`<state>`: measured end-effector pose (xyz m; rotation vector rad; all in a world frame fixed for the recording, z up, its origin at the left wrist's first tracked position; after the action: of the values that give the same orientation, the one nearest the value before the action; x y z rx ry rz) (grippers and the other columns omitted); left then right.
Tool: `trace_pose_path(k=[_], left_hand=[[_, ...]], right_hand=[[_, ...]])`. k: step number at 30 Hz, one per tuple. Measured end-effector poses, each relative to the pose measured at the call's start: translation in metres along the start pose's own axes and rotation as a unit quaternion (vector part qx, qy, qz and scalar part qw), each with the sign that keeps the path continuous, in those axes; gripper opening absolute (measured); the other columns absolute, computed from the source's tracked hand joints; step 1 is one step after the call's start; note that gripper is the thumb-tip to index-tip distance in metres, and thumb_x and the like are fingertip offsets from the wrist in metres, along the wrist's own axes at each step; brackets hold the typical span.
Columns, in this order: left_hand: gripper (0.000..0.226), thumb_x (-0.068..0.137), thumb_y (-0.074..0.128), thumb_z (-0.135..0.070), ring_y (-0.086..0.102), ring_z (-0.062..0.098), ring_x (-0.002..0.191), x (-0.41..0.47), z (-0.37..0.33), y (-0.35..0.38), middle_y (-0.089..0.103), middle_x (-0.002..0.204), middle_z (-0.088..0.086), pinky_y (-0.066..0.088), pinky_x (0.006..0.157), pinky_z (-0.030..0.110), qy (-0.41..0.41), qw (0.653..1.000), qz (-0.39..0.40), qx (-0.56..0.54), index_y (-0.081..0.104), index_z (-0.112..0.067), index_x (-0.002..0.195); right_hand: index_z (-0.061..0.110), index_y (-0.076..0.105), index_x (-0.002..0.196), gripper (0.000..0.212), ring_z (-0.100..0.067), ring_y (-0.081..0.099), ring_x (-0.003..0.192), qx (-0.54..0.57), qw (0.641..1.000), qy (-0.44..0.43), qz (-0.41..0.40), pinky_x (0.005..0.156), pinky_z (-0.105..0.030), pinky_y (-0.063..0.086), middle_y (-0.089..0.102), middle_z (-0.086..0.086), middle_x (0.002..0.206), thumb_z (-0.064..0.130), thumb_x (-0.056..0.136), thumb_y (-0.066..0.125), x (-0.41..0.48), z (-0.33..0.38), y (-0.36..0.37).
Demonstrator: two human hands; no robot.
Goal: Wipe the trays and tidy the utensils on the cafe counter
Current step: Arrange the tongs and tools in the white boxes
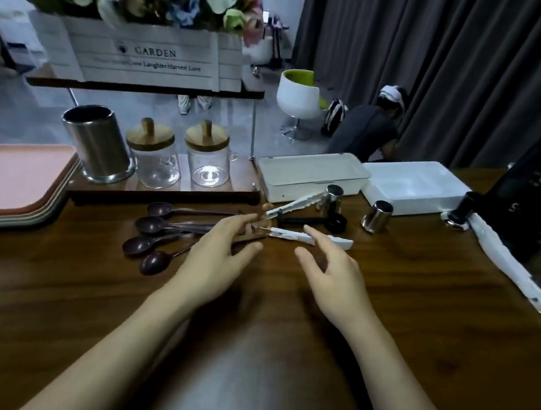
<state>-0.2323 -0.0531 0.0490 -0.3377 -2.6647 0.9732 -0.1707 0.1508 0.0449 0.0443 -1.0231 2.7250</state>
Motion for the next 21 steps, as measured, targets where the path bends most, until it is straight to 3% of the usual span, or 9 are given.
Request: trace_pose_path(k=[4, 8, 11, 17, 21], left_hand=[[0.057, 0.096, 0.063, -0.04, 0.048, 0.017, 0.136, 0.059, -0.026, 0.023, 0.052, 0.147, -0.003, 0.039, 0.112, 0.038, -0.015, 0.999, -0.024, 0.031, 0.048, -0.024, 0.149], [0.062, 0.1, 0.057, -0.038, 0.033, 0.021, 0.148, 0.114, -0.05, 0.051, 0.029, 0.165, 0.006, 0.031, 0.115, 0.038, -0.045, 0.993, -0.043, 0.101, 0.037, -0.022, 0.156], [0.064, 0.1, 0.057, -0.036, 0.026, 0.026, 0.152, 0.144, -0.051, 0.069, 0.022, 0.167, 0.01, 0.029, 0.116, 0.039, -0.09, 0.987, -0.057, 0.117, 0.035, -0.019, 0.157], [0.062, 0.101, 0.056, -0.037, 0.037, 0.026, 0.145, 0.162, -0.036, 0.085, 0.027, 0.165, 0.006, 0.034, 0.11, 0.038, -0.164, 0.975, -0.07, 0.129, 0.035, -0.019, 0.156], [0.056, 0.098, 0.057, -0.036, 0.052, 0.027, 0.131, 0.171, -0.031, 0.087, 0.05, 0.15, 0.009, 0.041, 0.1, 0.04, -0.184, 0.97, -0.088, 0.131, 0.044, -0.019, 0.15]], right_hand=[[0.035, 0.052, 0.145, 0.046, -0.012, 0.053, 0.128, 0.026, 0.999, -0.031, -0.037, 0.109, -0.04, 0.046, 0.057, 0.009, 0.142, 0.042, 0.1, 0.056, 0.052, -0.015, -0.053], [0.036, 0.048, 0.146, 0.045, -0.019, 0.058, 0.112, -0.035, 0.997, -0.054, -0.035, 0.097, -0.037, 0.048, 0.062, 0.004, 0.122, 0.044, 0.102, 0.051, 0.118, -0.039, -0.098], [0.032, 0.05, 0.145, 0.044, -0.024, 0.054, 0.127, -0.079, 0.995, -0.059, -0.031, 0.104, -0.037, 0.041, 0.056, 0.002, 0.144, 0.04, 0.102, 0.051, 0.163, -0.064, -0.118], [0.026, 0.049, 0.147, 0.049, -0.028, 0.044, 0.134, -0.159, 0.985, -0.043, 0.044, 0.111, -0.043, 0.03, 0.052, -0.006, 0.147, 0.04, 0.1, 0.052, 0.229, -0.105, -0.118], [0.026, 0.047, 0.149, 0.053, -0.028, 0.04, 0.137, -0.184, 0.979, -0.042, 0.075, 0.116, -0.051, 0.026, 0.052, -0.007, 0.146, 0.046, 0.1, 0.052, 0.253, -0.124, -0.107]])
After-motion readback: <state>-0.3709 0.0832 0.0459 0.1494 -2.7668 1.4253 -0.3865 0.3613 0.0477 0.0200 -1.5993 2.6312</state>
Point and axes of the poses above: each hand's wrist, its own x-axis towards the middle knuckle, its own y-axis out of the palm, z = x × y, the point moved 3 cm from there along x, towards the middle knuckle
